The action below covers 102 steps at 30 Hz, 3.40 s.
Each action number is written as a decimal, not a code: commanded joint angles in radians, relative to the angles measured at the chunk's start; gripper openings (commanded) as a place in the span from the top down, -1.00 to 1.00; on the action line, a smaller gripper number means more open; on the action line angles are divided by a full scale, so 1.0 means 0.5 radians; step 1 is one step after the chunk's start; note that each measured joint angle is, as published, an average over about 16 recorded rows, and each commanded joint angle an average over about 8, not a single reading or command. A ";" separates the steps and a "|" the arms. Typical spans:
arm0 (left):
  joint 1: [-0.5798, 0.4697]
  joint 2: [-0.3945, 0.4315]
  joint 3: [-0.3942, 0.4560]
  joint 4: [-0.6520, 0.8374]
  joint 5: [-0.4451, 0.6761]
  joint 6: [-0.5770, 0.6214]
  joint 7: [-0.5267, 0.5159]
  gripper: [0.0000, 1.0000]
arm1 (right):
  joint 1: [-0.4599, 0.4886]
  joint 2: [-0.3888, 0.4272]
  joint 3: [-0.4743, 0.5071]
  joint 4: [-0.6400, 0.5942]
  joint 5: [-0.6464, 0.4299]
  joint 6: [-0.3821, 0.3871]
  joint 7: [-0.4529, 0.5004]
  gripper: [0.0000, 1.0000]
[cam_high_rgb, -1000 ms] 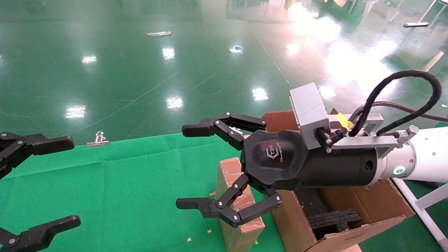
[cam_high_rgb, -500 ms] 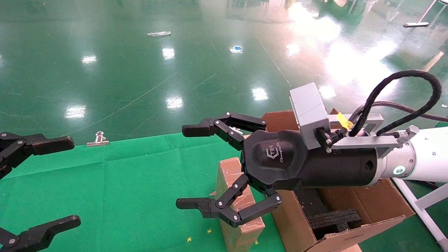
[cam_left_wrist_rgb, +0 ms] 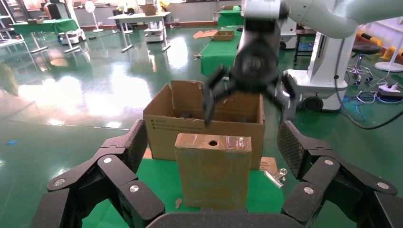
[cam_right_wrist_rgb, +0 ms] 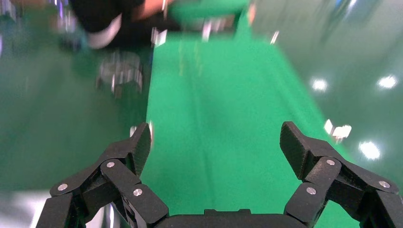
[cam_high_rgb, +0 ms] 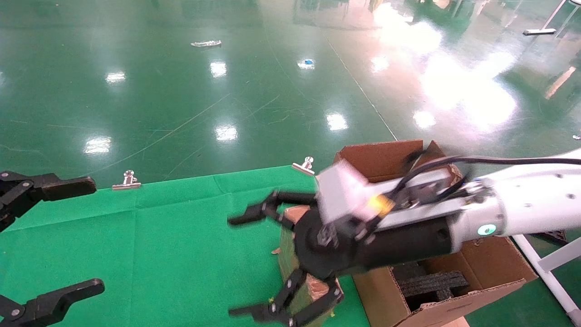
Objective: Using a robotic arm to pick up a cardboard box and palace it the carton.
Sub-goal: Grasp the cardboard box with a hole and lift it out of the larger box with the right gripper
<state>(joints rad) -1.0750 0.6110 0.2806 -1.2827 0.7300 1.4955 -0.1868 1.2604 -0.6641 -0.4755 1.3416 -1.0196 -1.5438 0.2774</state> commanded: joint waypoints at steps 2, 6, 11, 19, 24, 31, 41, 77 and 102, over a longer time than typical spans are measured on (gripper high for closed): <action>0.000 0.000 0.001 0.000 0.000 0.000 0.000 -1.00 | 0.170 -0.064 -0.173 0.021 -0.243 -0.057 0.058 -1.00; 0.000 0.000 0.001 0.000 -0.001 0.000 0.001 -1.00 | 0.410 -0.145 -0.450 0.020 -0.458 -0.074 0.139 -1.00; -0.001 -0.001 0.002 0.000 -0.001 -0.001 0.001 -1.00 | 0.723 -0.202 -0.777 0.017 -0.652 -0.084 0.291 -1.00; -0.001 -0.001 0.003 0.000 -0.002 -0.001 0.002 -1.00 | 1.336 -0.215 -1.278 0.012 -0.705 -0.102 0.510 -1.00; -0.001 -0.001 0.004 0.000 -0.003 -0.001 0.002 -1.00 | 1.640 -0.264 -1.664 0.013 -0.730 -0.099 0.593 -1.00; -0.001 -0.002 0.005 0.000 -0.003 -0.002 0.002 -1.00 | 1.856 -0.362 -2.062 0.016 -0.703 -0.064 0.677 -1.00; -0.001 -0.002 0.006 0.000 -0.004 -0.002 0.003 -1.00 | 1.925 -0.429 -2.271 -0.002 -0.623 0.010 0.827 -1.00; -0.003 -0.005 0.011 0.000 -0.008 -0.005 0.006 -0.56 | 1.677 -0.642 -2.436 -0.693 -0.418 0.044 1.854 1.00; -0.003 -0.006 0.015 0.000 -0.010 -0.006 0.007 1.00 | 1.657 -0.579 -2.478 -0.586 -0.484 0.084 1.884 1.00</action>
<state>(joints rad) -1.0766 0.6080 0.2879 -1.2825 0.7250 1.4925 -0.1831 2.0937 -0.9471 -1.7083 1.0501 -1.2592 -1.4954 1.2107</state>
